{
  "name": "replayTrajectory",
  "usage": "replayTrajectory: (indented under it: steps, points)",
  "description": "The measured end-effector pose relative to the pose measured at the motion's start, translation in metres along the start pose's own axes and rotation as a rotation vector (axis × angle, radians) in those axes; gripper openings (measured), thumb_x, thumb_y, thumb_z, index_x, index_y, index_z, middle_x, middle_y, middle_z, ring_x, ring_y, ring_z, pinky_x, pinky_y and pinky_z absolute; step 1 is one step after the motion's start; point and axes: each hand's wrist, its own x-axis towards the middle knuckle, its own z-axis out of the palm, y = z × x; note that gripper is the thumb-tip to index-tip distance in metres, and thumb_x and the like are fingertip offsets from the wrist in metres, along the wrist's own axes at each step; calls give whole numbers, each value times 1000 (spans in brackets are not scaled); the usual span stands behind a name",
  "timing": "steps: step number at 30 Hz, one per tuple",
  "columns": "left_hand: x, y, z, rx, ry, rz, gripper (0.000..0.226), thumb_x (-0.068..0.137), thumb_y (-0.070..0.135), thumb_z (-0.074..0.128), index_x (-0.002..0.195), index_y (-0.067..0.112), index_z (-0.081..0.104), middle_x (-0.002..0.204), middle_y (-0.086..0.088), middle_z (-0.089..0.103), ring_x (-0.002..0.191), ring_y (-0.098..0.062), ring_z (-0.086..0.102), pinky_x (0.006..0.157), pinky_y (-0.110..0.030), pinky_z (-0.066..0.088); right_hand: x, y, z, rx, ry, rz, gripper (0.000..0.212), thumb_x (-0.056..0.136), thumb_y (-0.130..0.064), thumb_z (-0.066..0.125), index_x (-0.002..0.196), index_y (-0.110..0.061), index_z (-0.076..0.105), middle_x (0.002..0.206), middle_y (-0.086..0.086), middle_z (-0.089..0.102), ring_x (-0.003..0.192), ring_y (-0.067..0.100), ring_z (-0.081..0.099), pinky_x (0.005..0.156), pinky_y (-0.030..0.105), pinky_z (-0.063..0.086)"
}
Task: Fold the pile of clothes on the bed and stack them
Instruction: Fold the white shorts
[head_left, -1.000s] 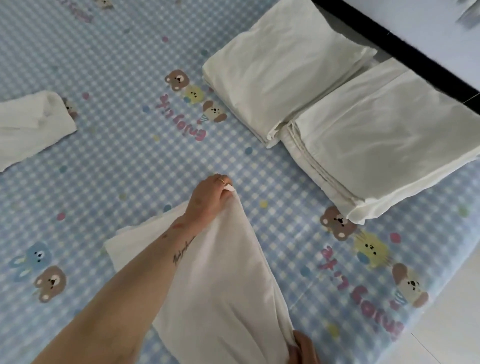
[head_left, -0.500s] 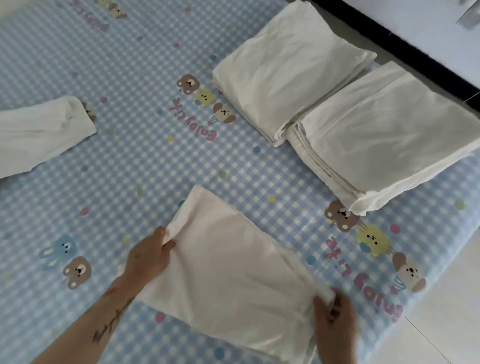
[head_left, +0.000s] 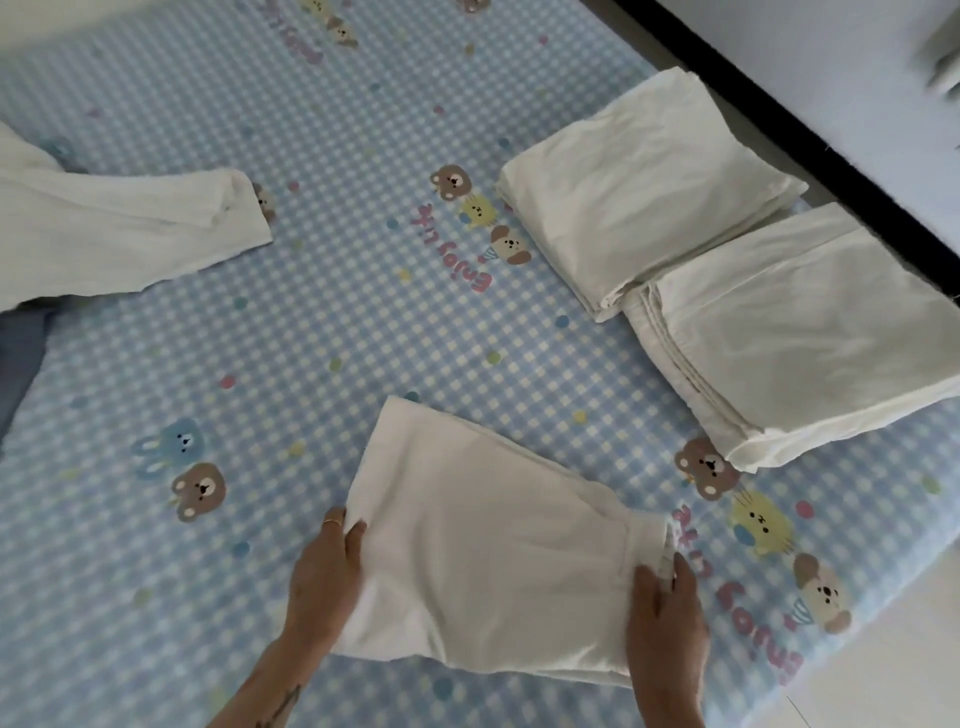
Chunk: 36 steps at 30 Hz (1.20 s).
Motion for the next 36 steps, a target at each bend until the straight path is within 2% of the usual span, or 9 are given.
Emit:
replayTrajectory:
  steps: [10, 13, 21, 24, 27, 30, 32, 34, 36]
  points:
    - [14, 136, -72, -417, 298, -92, 14, 94, 25, 54, 102, 13, 53, 98, -13, 63, 101, -37, 60, 71, -35, 33, 149, -211, -97, 63, 23, -685, 27, 93, -21, 56, 119, -16, 60, 96, -1, 68, 90, 25, 63, 74, 33, 46]
    - [44, 222, -70, -519, 354, -73, 17, 94, 25, 54, 101, 11, 54, 89, -7, 62, 98, -36, 60, 76, -42, 41, 235, -281, -125, 86, 21, -744, 24, 93, -24, 55, 115, -19, 62, 88, -7, 65, 84, 18, 60, 72, 28, 42]
    - [157, 411, -6, -744, 418, -62, 7, 95, 23, 52, 97, 18, 48, 89, 11, 54, 91, -19, 54, 65, -26, 33, 468, -408, -153, -19, 23, -816, 24, 93, -27, 54, 114, -17, 62, 98, 7, 69, 86, 27, 59, 73, 31, 41]
    - [192, 428, 36, -621, 155, -172, 35, 93, 23, 54, 123, 8, 43, 109, -9, 60, 108, -30, 57, 75, -26, 41, 529, -407, -136, -170, -54, -712, 31, 92, -23, 58, 120, -10, 59, 108, 17, 68, 99, 35, 60, 78, 35, 44]
    - [207, 435, 70, -154, 56, -231, 77, 94, 43, 45, 150, 9, 5, 149, -17, 28, 132, -30, 38, 105, -34, 36, 551, -390, -115, -428, 33, -621, 49, 92, -23, 57, 135, -4, 43, 128, 25, 53, 116, 42, 48, 93, 49, 42]
    - [201, 455, 85, 202, 232, 126, 66, 88, 50, 36, 143, 13, 39, 145, -19, 41, 127, -31, 49, 106, -37, 35, 533, -369, -90, -611, 139, -936, 57, 94, -41, 49, 143, -15, 36, 145, 19, 38, 131, 41, 35, 103, 57, 32]
    - [200, 468, 102, 321, 204, 321, 64, 78, 56, 40, 129, 22, 58, 134, -14, 55, 121, -32, 55, 108, -36, 20, 522, -354, -72, -817, 31, -1033, 68, 92, -64, 22, 149, -27, 24, 156, 11, 20, 144, 34, 17, 108, 59, 22]
    - [203, 470, 118, 414, 120, 347, 68, 70, 65, 47, 126, 30, 60, 133, -11, 57, 125, -29, 48, 105, -38, 15, 526, -338, -54, -955, -68, -996, 92, 74, -75, -18, 151, -33, 10, 160, 6, 1, 147, 30, 2, 110, 58, 16]
    - [211, 469, 134, 458, 64, 336, 72, 67, 67, 45, 128, 31, 58, 135, -12, 54, 128, -25, 43, 101, -41, 20, 536, -329, -41, -964, -98, -970, 101, 71, -74, -25, 150, -29, 19, 160, 9, 7, 146, 33, 9, 108, 61, 19]
